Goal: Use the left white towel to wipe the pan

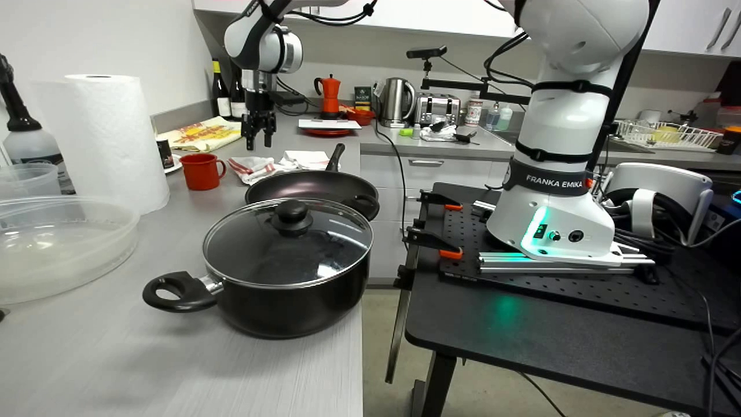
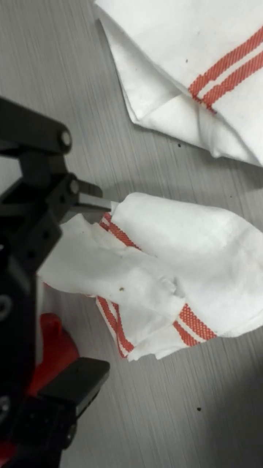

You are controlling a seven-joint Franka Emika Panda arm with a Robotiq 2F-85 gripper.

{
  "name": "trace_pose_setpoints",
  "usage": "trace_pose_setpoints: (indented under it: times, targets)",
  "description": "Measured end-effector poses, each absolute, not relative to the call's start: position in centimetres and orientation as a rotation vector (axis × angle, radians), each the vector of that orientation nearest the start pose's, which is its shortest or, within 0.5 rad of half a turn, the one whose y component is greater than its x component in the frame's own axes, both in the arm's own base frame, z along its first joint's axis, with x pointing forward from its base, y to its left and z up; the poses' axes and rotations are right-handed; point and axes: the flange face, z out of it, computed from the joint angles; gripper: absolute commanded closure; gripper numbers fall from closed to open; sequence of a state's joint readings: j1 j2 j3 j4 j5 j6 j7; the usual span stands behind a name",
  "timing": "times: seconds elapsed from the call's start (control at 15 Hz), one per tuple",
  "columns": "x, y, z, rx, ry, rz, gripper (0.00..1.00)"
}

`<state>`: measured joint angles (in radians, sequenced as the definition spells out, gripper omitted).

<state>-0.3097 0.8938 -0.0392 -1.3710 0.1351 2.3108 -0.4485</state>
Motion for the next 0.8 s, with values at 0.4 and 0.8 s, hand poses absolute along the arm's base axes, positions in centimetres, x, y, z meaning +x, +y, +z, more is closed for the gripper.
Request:
trace_pose_setpoints:
  times: [0.4, 0.8]
  targets:
    - [69.7, -24.2, 14.7, -3.099, -0.032, -0.175, 0.00]
    - [69.6, -22.1, 12.6, -3.084, -0.059, -0.202, 0.00]
